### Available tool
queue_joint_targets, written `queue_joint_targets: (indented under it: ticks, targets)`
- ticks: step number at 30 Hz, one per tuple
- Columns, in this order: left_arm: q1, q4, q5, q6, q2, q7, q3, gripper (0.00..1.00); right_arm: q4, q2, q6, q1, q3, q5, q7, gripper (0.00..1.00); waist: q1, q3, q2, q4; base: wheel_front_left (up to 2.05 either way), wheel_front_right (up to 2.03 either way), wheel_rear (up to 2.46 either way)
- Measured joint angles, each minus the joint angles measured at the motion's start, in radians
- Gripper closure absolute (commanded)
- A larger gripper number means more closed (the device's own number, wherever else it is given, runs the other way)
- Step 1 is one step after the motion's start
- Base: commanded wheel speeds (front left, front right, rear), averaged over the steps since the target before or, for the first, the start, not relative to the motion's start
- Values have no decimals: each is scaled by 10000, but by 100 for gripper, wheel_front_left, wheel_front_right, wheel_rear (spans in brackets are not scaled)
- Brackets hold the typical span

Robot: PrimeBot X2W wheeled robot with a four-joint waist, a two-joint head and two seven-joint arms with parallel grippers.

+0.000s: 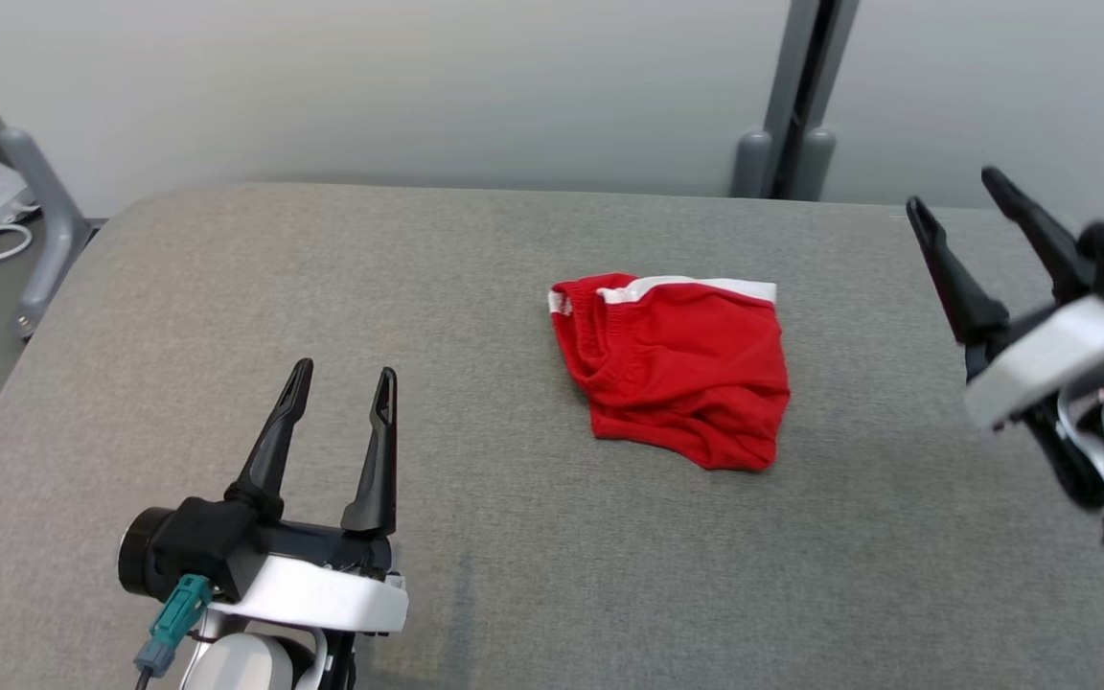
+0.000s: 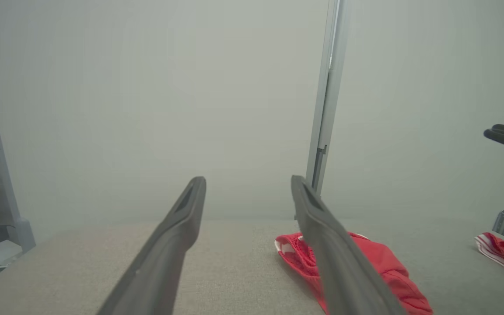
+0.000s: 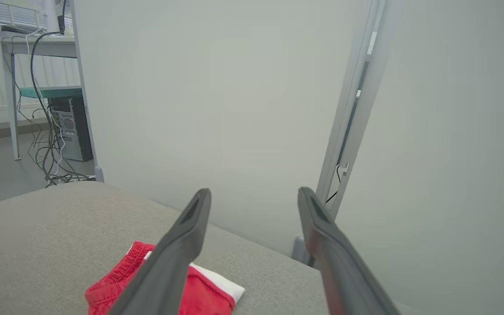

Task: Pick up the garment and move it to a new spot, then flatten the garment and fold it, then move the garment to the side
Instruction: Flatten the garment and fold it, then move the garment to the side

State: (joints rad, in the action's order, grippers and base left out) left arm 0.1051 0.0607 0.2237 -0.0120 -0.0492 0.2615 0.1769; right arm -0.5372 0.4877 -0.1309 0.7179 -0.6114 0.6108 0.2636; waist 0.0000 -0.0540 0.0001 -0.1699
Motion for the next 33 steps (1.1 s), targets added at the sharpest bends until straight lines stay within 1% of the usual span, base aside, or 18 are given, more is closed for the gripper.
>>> queue_joint_targets:
  ticks: [2,5,7,12,15,19,33]
  targets:
    - [-36,-29,-2,4,4,0,-27,0,453,-341,0,-944,1060,-700,8,0,0,54,0,125,0,0,0]
    - [-200,-69,-2,33,0,0,-79,0,1110,-918,-2,-2229,2389,-1756,8,0,0,116,0,260,0,0,0]
    - [-228,-96,-2,33,2,0,-92,0,1459,-1381,0,-2958,3193,-2136,8,0,0,143,0,308,0,0,0]
    - [-510,-86,0,44,0,0,-88,0,2033,-2293,0,-4401,4403,-2872,10,0,0,194,0,356,0,0,0]
    - [-615,-59,2,59,0,0,-90,0,2276,-2617,0,-4887,4838,-3227,10,0,0,202,0,357,0,0,0]
    - [-783,-29,40,100,0,0,-50,0,2449,-2941,0,-5285,5168,-3482,8,0,0,197,0,352,0,0,0]
    - [-785,54,27,121,0,0,136,0,2754,-3306,0,-5506,5634,-3933,-96,0,0,78,0,323,0,0,0]
